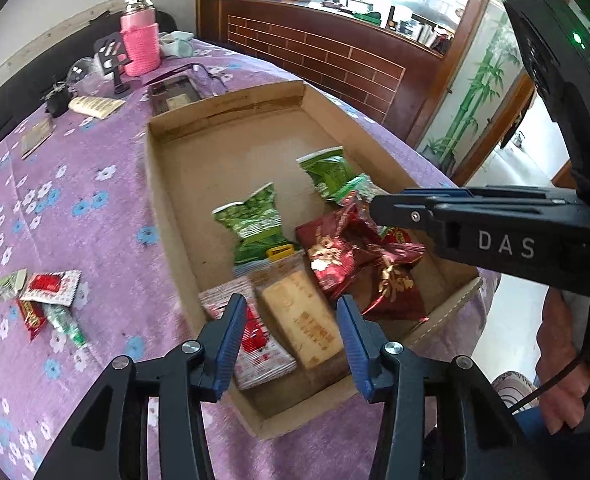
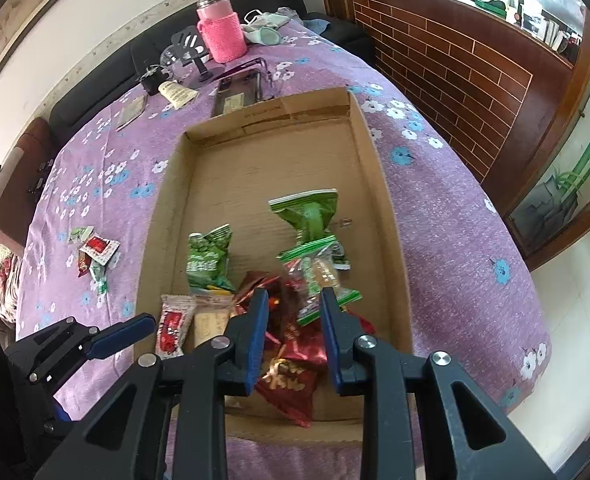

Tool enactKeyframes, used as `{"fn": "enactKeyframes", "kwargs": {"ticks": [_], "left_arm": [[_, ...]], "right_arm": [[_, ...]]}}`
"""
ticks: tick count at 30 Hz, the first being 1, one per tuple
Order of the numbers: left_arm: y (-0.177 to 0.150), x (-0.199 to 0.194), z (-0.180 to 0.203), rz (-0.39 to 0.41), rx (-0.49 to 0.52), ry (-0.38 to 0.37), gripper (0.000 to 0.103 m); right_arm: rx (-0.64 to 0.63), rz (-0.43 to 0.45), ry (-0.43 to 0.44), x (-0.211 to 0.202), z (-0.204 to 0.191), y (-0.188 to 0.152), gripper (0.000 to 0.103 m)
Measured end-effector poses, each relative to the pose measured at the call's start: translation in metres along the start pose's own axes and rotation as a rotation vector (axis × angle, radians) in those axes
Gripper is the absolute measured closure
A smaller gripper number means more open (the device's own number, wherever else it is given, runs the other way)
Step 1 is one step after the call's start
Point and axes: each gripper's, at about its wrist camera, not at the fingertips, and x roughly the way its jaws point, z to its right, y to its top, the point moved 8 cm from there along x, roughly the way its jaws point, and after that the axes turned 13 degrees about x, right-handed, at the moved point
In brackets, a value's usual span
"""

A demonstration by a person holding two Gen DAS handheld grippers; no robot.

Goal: Organize snacks
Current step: 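Move both grippers back toward the remaining snacks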

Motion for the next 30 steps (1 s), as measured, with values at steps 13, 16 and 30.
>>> {"fn": "enactKeyframes", "kwargs": {"ticks": [13,16,30], "left_arm": [[-0.032,-0.026,-0.045,0.021,-0.108,0.054,0.054],[-0.043,-0.032,-0.059,0.023,-0.146,0.07,0.054],[-0.104,-0.059,-0.152,0.019,-0.382,0.17,0.054]], "right_arm": [[-0.096,-0.003,0.033,0.003,-0.056,-0.014,0.078],[-0.132,-0.004,0.042,0.004,-0.072,-0.019,0.078],[-0.319,-0.043,0.105,0.012,-0.149,-0.054,0.078]]}}
